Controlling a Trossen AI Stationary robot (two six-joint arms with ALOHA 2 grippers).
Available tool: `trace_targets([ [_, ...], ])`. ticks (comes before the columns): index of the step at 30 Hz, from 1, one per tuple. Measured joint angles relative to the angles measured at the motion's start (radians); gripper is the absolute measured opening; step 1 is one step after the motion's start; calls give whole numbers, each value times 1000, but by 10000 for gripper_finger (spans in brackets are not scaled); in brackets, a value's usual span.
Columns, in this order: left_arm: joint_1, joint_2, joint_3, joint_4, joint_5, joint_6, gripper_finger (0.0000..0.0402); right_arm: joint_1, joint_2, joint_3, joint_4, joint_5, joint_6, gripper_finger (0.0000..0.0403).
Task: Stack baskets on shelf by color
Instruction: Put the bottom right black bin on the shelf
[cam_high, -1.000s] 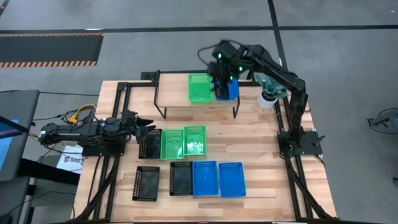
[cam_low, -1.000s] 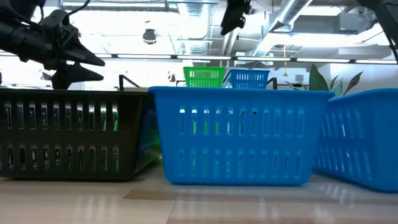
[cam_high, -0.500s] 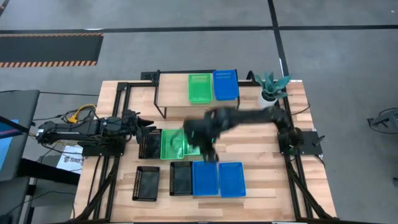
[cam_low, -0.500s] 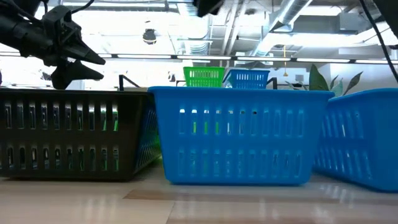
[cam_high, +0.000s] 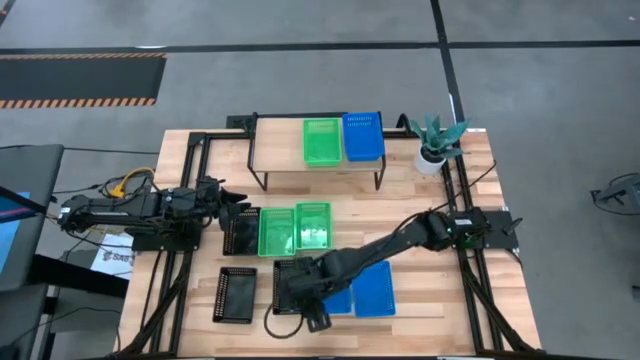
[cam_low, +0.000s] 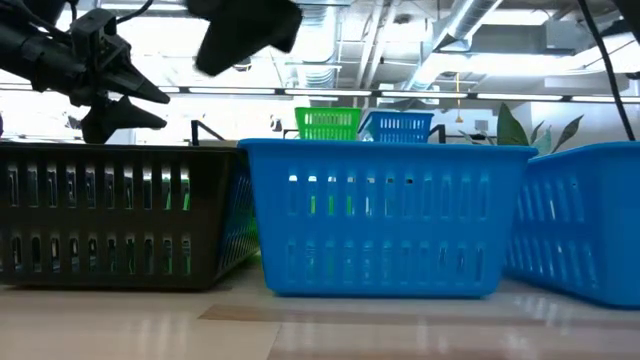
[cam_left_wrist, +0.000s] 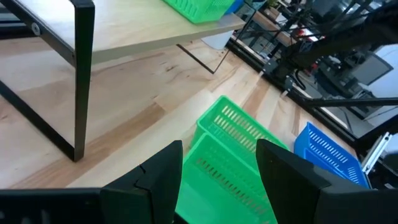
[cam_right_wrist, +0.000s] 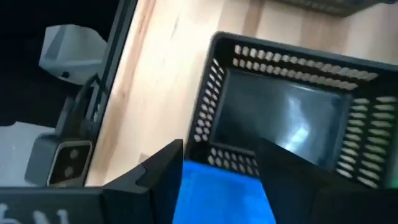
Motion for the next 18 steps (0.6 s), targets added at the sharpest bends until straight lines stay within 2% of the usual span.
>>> trace_targets([
  [8, 0, 0, 0, -25, -1, 0, 193, 19, 58, 0, 162, 1, 36, 230],
  [18, 0, 0, 0, -35, -3, 5, 193, 45, 88, -1, 194, 42, 77, 226],
])
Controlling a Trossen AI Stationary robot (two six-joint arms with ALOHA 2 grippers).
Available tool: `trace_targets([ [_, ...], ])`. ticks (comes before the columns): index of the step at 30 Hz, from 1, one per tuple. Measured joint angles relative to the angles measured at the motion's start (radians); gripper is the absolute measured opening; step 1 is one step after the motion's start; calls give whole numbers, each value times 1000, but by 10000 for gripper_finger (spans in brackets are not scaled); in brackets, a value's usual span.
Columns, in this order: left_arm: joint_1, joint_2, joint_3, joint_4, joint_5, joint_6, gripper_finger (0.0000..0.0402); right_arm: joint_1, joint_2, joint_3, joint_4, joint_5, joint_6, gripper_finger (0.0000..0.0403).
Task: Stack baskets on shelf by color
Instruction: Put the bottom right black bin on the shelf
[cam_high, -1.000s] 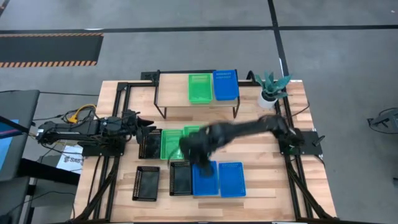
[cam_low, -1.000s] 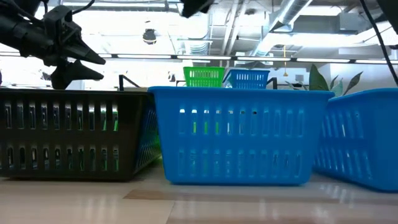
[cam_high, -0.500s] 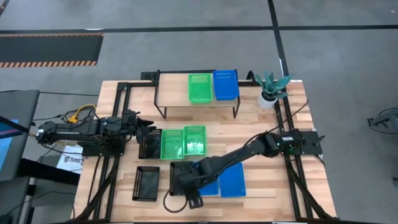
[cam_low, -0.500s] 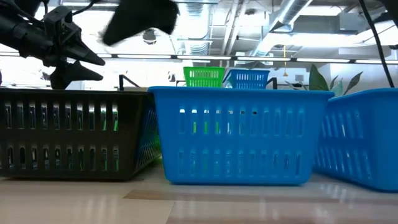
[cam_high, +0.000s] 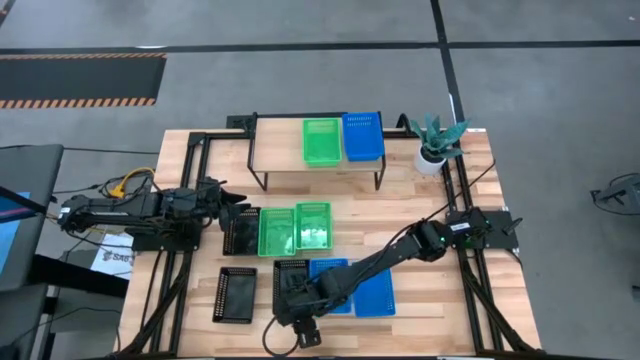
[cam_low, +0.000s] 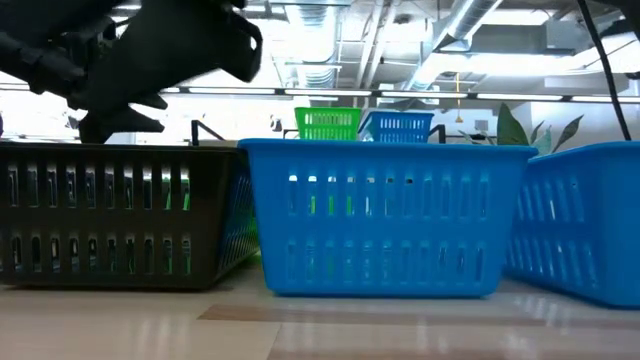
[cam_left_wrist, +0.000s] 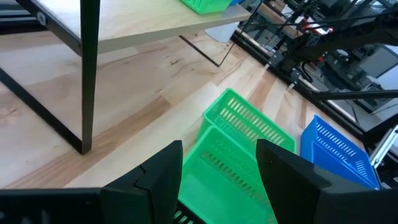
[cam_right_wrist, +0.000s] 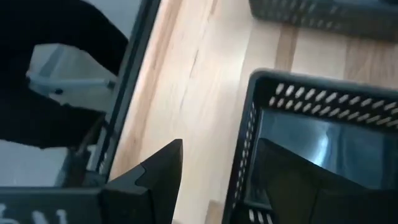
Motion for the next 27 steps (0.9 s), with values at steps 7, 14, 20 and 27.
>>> trace_targets([
  [7, 0, 0, 0, -17, -1, 0, 193, -2, 60, 0, -5, 25, 4, 226],
  [14, 0, 0, 0, -16, -1, -8, 193, -3, 55, 1, -48, 108, 29, 211],
  [20, 0, 0, 0, -15, -2, -7, 193, -4, 47, 1, -55, 109, -5, 141],
  [27, 0, 0, 0, -10, -6, -5, 193, -6, 56, 1, -79, 101, -6, 28],
])
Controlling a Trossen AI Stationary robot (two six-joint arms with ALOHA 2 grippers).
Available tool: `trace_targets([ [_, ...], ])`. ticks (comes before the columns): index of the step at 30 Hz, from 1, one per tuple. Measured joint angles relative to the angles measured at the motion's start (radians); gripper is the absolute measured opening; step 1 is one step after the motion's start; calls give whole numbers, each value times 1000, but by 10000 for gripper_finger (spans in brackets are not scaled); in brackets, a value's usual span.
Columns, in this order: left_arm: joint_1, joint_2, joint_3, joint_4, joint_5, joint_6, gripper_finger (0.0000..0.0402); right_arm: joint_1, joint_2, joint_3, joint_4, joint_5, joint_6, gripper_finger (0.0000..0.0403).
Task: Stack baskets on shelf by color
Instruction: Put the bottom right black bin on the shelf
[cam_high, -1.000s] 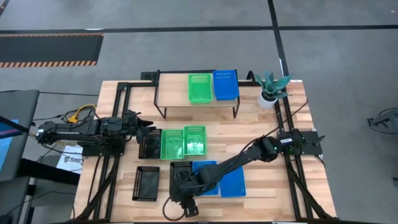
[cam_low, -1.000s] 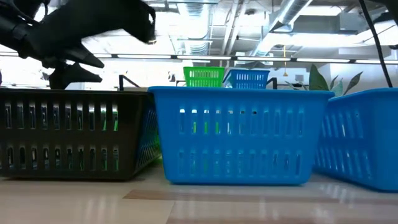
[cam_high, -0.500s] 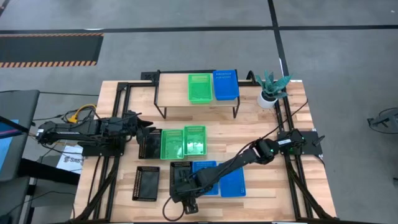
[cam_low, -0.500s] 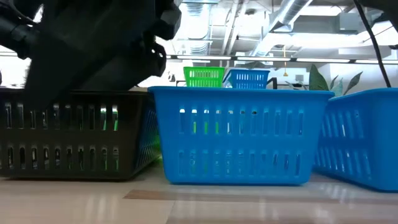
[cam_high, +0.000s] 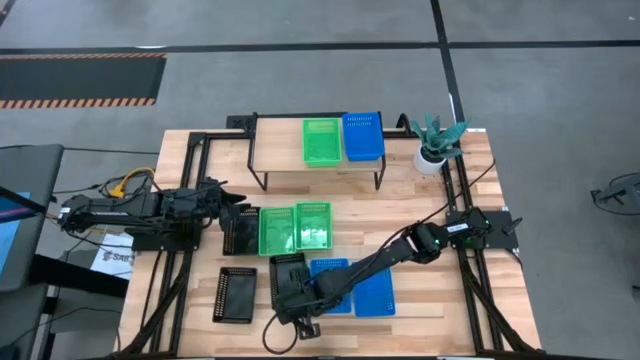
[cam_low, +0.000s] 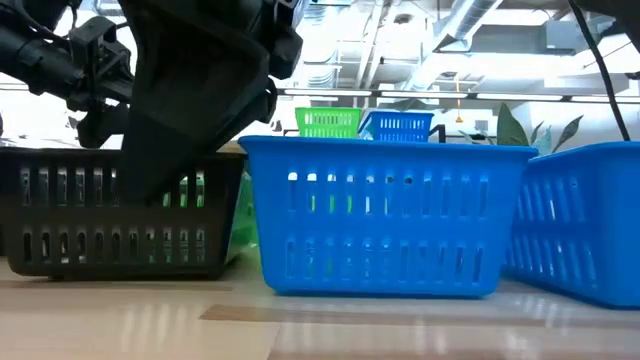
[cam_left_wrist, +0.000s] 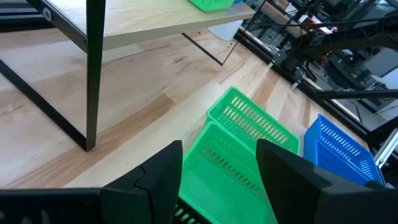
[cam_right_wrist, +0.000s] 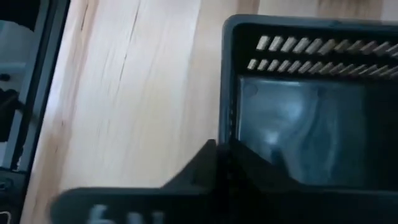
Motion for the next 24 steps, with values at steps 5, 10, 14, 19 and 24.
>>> trace_targets([
  [5, 0, 0, 0, 0, 0, 0, 193, 0, -6, 21, -13, -1, 0, 20],
  [10, 0, 0, 0, 1, 0, -1, 193, -4, -72, 20, -25, -53, -23, 7],
  [14, 0, 0, 0, 4, -1, -2, 193, -9, -171, 24, -41, -60, -50, 14],
  [19, 0, 0, 0, 2, -2, -2, 193, -18, -300, 24, -59, 27, -122, 5],
  [24, 0, 0, 0, 3, -3, -2, 193, -50, -411, 25, -104, 207, -199, 9],
])
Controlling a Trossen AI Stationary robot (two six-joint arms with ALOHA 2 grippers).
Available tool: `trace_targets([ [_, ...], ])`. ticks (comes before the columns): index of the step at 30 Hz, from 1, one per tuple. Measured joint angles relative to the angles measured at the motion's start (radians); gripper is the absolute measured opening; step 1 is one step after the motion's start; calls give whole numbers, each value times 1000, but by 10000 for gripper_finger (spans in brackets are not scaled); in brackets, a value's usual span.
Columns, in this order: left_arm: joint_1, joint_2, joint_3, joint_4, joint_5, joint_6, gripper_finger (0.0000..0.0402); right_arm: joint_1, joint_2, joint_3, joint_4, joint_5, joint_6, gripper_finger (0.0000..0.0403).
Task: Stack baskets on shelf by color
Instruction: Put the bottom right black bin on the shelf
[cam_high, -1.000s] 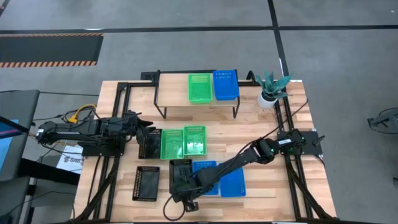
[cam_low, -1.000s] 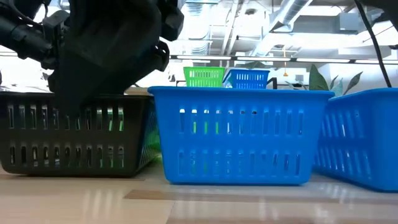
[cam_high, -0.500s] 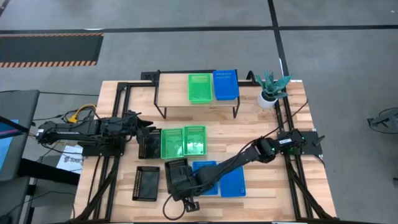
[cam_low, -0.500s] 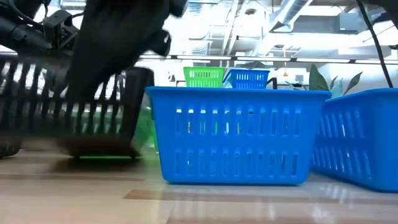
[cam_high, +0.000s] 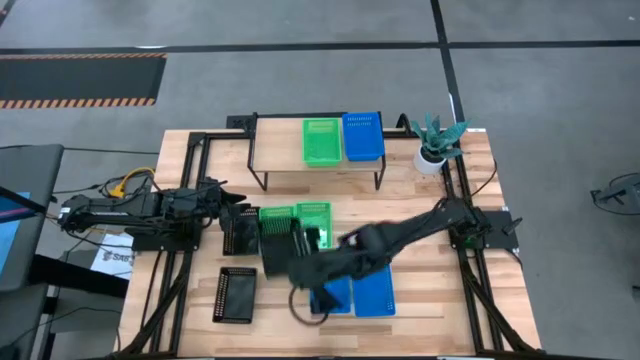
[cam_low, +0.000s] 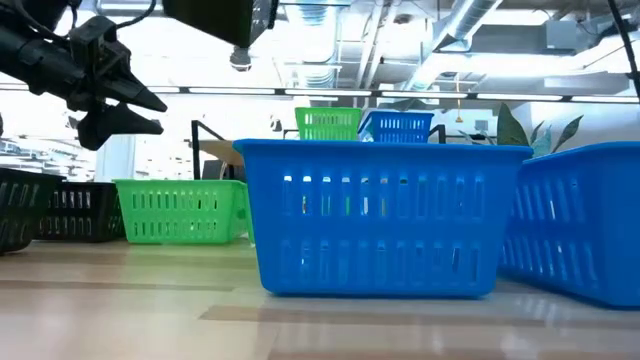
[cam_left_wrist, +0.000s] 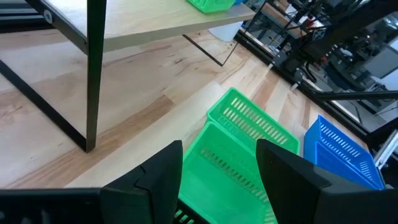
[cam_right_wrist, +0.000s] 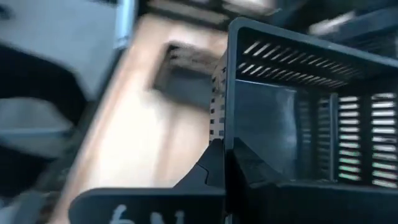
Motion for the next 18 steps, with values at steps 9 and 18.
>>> trace_targets([
  [9, 0, 0, 23, -4, -37, 50, 193, -165, -59, -1, 29, 153, -183, 9],
  [18, 0, 0, 230, -161, -37, 145, 193, -374, 21, -1, 166, 150, -305, 9],
])
